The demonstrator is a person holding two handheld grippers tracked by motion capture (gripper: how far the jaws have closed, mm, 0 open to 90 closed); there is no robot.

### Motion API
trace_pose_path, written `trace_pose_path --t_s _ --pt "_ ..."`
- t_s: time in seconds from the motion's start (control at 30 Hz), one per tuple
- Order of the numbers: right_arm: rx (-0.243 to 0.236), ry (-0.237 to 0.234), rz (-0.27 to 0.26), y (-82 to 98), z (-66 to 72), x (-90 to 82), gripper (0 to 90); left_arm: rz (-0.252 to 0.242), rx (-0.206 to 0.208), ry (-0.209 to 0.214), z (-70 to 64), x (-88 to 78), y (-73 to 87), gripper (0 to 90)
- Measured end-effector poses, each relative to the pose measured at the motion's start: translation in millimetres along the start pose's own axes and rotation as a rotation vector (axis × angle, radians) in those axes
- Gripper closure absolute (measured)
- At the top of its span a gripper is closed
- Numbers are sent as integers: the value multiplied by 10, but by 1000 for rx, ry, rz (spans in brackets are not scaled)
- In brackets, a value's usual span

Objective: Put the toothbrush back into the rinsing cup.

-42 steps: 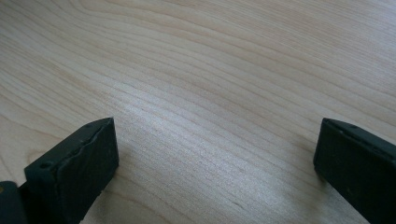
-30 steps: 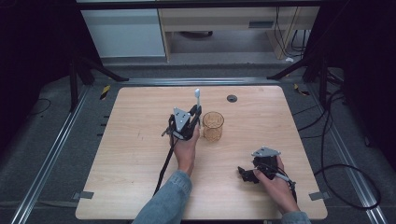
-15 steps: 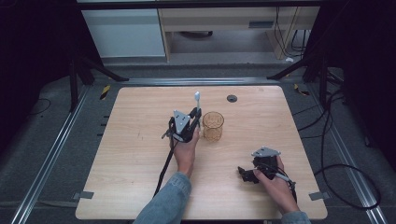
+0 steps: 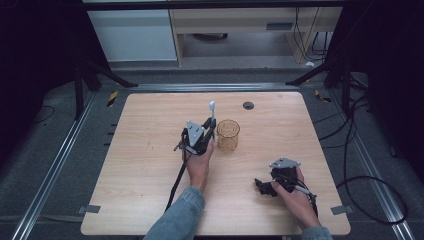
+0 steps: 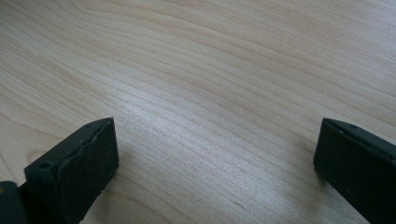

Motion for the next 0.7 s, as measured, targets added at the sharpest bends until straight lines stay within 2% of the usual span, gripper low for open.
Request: trace_pose_path --t_s 0.7 --pt "1 0 0 0 1 0 3 5 1 -1 -11 -30 79 777"
Point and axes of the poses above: each handheld gripper's, and its own axes: x roughly forward along the jaws, y roughly out of its underside, z roughly to its left, the point moved 6 cm from there along x, roughly forward along the jaws, and after that the axes turned 9 degrees about y, right-handed, at the moved point
